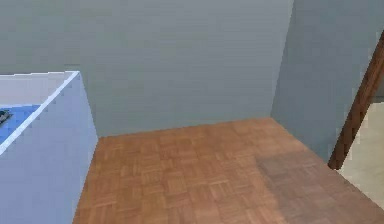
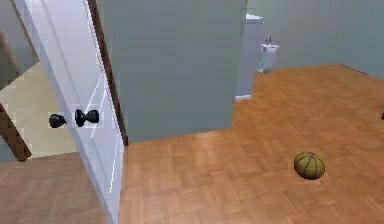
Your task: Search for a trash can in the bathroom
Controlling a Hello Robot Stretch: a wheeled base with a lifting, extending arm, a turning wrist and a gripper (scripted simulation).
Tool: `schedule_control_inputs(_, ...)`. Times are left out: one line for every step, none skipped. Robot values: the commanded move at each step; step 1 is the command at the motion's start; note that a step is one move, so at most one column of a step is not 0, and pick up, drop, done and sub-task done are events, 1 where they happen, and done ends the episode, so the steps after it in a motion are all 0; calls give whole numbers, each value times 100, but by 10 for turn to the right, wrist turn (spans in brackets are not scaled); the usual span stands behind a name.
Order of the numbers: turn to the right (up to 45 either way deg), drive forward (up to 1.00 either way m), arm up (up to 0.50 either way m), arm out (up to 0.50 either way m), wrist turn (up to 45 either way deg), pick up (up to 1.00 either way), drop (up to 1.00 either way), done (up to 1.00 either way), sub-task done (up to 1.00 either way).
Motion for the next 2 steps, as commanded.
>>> schedule_control_inputs(0, 70, 0, 0, 0, 0, 0, 0, 0)
schedule_control_inputs(450, 0, 0, 0, 0, 0, 0, 0, 0)
